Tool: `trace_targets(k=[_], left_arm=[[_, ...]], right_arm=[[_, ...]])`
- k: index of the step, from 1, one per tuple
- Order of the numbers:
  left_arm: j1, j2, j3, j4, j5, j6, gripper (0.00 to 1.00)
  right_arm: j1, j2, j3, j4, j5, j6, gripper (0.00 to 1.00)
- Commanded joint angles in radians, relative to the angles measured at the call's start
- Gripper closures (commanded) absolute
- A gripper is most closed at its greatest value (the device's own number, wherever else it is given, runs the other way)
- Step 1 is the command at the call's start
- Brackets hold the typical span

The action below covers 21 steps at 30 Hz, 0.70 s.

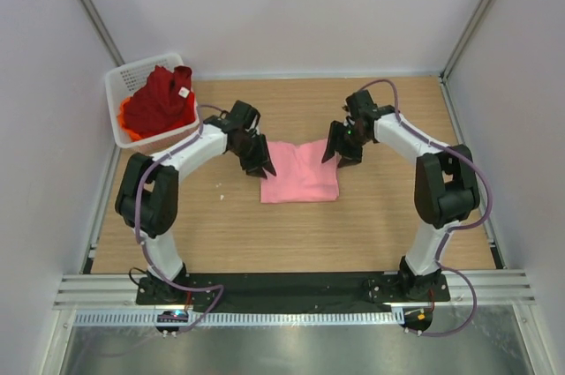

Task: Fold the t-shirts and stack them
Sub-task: Fold the tshirt

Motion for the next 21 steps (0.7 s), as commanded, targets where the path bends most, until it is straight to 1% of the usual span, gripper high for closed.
trace_targets(k=[1,3,4,6,7,8,10,11,14,16,21], left_arm=[[0.042,-0.012,0.129,-0.017,0.012,0.022,0.66],[0.072,0.031,0.199,-0.004,0.047,0.017,0.67],[0.082,0.084,0.224,0.0,0.058,0.016,0.69],[0.1,0.134,0.276,0.009,0.077,0.016,0.71],[0.106,0.186,0.322,0.013,0.077,0.023,0.71],[0.109,0.207,0.345,0.012,0.077,0.026,0.73],[0.125,0.253,0.379,0.015,0.084,0.03,0.74],[0.129,0.292,0.408,0.015,0.087,0.033,0.75],[0.14,0.333,0.428,0.035,0.089,0.031,0.75],[0.148,0.378,0.439,0.043,0.094,0.031,0.76],[0.19,0.413,0.43,0.052,0.048,0.055,0.77]], right_arm=[[-0.002,0.004,0.129,-0.02,0.005,-0.017,0.41],[-0.002,0.064,0.192,-0.013,-0.028,-0.002,0.45],[-0.004,0.081,0.21,0.004,-0.038,0.015,0.51],[-0.005,0.139,0.268,0.01,-0.039,0.031,0.58],[-0.004,0.162,0.305,0.018,-0.042,0.035,0.7],[-0.009,0.199,0.324,0.015,-0.048,0.047,0.75],[-0.015,0.234,0.353,0.018,-0.052,0.051,0.82],[-0.018,0.248,0.374,0.018,-0.05,0.054,0.83],[-0.036,0.292,0.382,0.053,-0.052,0.063,0.85],[-0.053,0.332,0.399,0.046,-0.045,0.061,0.85],[-0.079,0.394,0.428,0.035,0.008,0.009,0.85]])
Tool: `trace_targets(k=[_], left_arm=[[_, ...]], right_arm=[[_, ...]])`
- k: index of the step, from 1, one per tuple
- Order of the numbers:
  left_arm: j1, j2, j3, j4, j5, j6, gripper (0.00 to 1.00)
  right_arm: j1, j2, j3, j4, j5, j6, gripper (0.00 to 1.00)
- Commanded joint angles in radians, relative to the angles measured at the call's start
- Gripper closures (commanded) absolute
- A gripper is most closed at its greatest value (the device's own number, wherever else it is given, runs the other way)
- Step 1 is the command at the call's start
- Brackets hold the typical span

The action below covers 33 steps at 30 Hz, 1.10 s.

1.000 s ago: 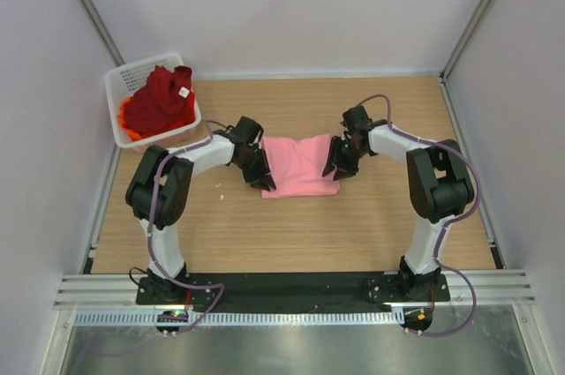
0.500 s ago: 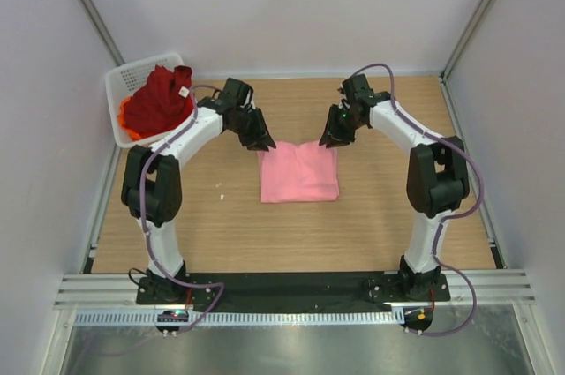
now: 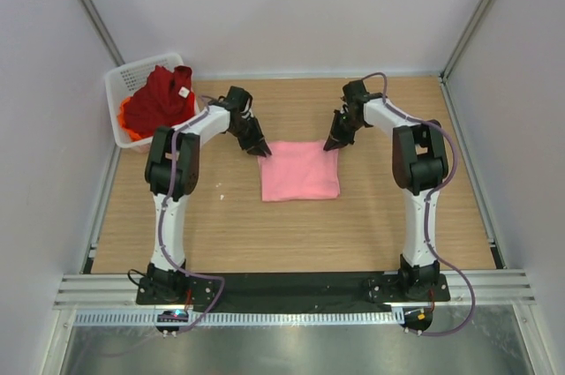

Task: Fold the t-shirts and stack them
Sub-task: Fold the tshirt

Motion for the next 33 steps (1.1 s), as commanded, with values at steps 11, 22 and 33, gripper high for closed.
trace_targets(k=[11,22,33], left_arm=[[0.035,-0.12,0.059,-0.052,0.0,0.102,0.65],[0.035,-0.456,-0.021,-0.155,0.017,0.108,0.52],[0.036,-0.794,-0.388,-0.161,0.052,0.088,0.52]], right_arm=[[-0.013,-0.067,0.157,-0.108,0.046,-0.099,0.68],[-0.04,-0.131,0.058,-0.085,-0.041,-0.254,0.08],[-0.038,-0.03,0.099,-0.022,-0.109,-0.347,0.01]])
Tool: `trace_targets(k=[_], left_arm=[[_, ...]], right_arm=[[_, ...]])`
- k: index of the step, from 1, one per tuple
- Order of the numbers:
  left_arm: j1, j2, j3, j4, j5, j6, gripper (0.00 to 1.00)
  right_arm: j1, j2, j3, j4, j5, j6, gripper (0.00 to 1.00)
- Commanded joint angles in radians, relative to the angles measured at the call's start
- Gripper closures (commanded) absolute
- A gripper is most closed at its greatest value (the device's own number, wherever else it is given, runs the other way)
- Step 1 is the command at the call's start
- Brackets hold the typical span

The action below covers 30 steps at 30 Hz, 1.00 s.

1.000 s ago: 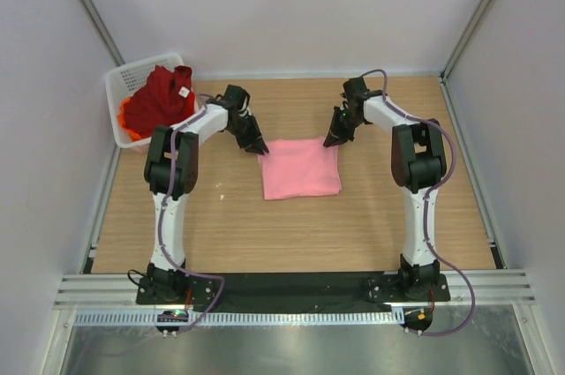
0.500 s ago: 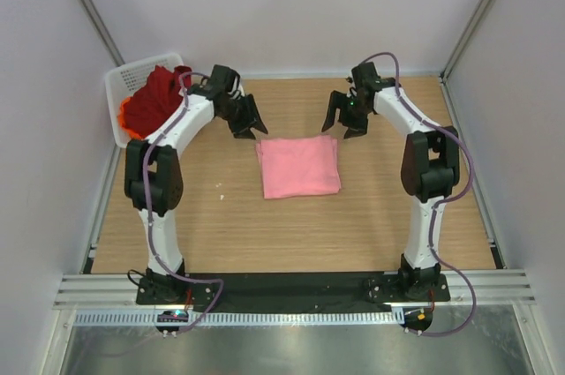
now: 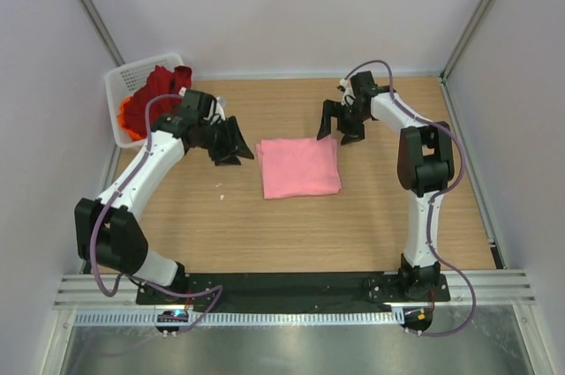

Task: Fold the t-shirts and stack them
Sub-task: Fold the tshirt

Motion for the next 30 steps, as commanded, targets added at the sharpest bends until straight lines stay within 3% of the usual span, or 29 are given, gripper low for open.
trace_targets(k=[1,13,21,22,28,30], left_arm=[[0.005,-0.103,-0.07,-0.021,0.036,-0.01,0.51],[0.005,-0.161,-0.081,-0.03,0.046,-0.034,0.51],[0.006,-0.143,-0.073,-0.014,0.056,-0.043,0.5],[0.005,-0.141,-0.074,-0.013,0.056,-0.043,0.51],[0.005,-0.137,-0.082,-0.005,0.05,-0.047,0.51],[0.005,-0.14,-0.09,0.009,0.05,-0.055,0.51]], right_arm=[[0.003,0.012,0.034,0.014,-0.009,-0.061,0.01],[0.041,0.006,-0.108,0.087,-0.09,-0.017,0.11],[0.054,0.009,-0.151,0.163,-0.09,0.046,0.27],[0.052,0.009,-0.15,0.166,-0.085,0.054,0.31],[0.052,-0.02,-0.096,0.097,0.028,0.045,0.99],[0.052,-0.006,-0.012,-0.022,0.141,0.016,0.99]])
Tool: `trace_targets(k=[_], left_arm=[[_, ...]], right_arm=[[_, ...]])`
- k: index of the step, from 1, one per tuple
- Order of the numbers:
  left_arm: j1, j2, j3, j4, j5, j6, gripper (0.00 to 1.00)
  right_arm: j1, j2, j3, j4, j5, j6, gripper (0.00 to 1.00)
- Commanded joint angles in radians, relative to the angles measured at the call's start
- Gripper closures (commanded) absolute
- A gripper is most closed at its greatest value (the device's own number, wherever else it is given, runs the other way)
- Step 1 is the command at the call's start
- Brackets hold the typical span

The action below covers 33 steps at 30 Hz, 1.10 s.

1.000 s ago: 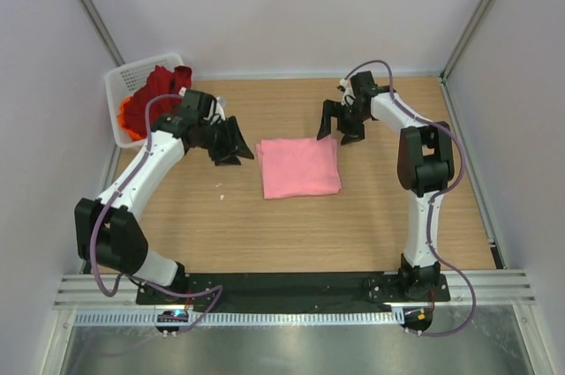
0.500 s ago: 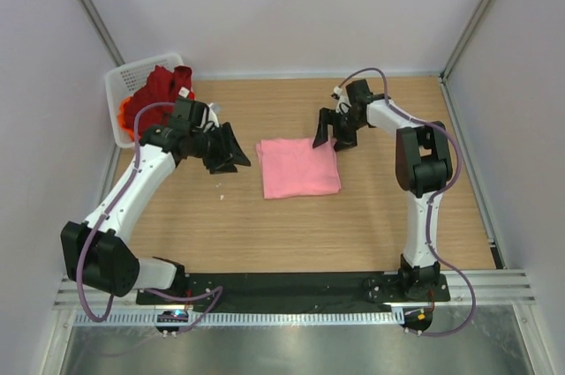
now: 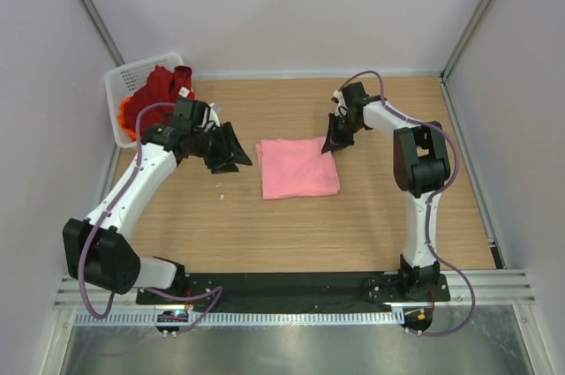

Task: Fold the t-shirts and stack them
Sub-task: Fold the tshirt, then neatly place the folded tshirt to the corner

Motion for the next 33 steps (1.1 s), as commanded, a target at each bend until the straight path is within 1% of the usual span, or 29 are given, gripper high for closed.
trace_targets(k=[1,2,3,6,8,9,12,14,15,20,23,24,28,29,33], left_arm=[[0.006,-0.006,0.006,0.044,0.028,-0.023,0.5],[0.005,-0.006,-0.001,0.056,0.03,-0.026,0.51],[0.006,-0.006,-0.008,0.062,0.027,-0.027,0.51],[0.005,-0.025,-0.062,0.074,0.004,-0.026,0.52],[0.005,-0.065,-0.124,0.087,-0.027,-0.027,0.52],[0.005,-0.078,-0.14,0.096,-0.036,-0.027,0.52],[0.006,-0.107,-0.188,0.102,-0.065,-0.024,0.53],[0.005,-0.11,-0.201,0.105,-0.067,-0.02,0.54],[0.005,-0.113,-0.214,0.107,-0.067,-0.01,0.54],[0.003,-0.121,-0.248,0.119,-0.087,0.026,0.55],[0.003,-0.11,-0.258,0.143,-0.098,0.049,0.55],[0.003,-0.102,-0.261,0.151,-0.096,0.054,0.55],[0.003,-0.032,-0.245,0.171,-0.084,0.079,0.55],[0.003,-0.004,-0.235,0.177,-0.079,0.082,0.56],[0.002,0.036,-0.209,0.183,-0.065,0.085,0.57]], right_arm=[[0.004,-0.011,0.135,-0.155,0.213,-0.044,0.99],[0.004,-0.008,0.163,-0.226,0.269,-0.082,0.99],[-0.002,-0.001,0.213,-0.256,0.386,-0.098,0.99],[-0.017,0.013,0.307,-0.337,0.525,-0.202,0.99],[-0.036,0.021,0.365,-0.365,0.513,-0.276,0.99],[-0.037,0.035,0.385,-0.364,0.578,-0.343,0.99],[-0.083,0.079,0.491,-0.377,0.611,-0.409,0.99],[-0.132,0.133,0.549,-0.391,0.614,-0.422,0.99],[-0.148,0.151,0.604,-0.396,0.62,-0.428,0.99],[-0.23,0.229,0.69,-0.307,0.66,-0.471,0.99],[-0.238,0.257,0.701,-0.212,0.724,-0.5,0.99],[-0.275,0.263,0.709,-0.192,0.737,-0.506,0.99],[-0.315,0.297,0.749,-0.111,0.76,-0.526,0.99],[-0.321,0.299,0.743,-0.06,0.76,-0.531,0.99],[-0.35,0.334,0.778,0.034,0.792,-0.546,0.99]])
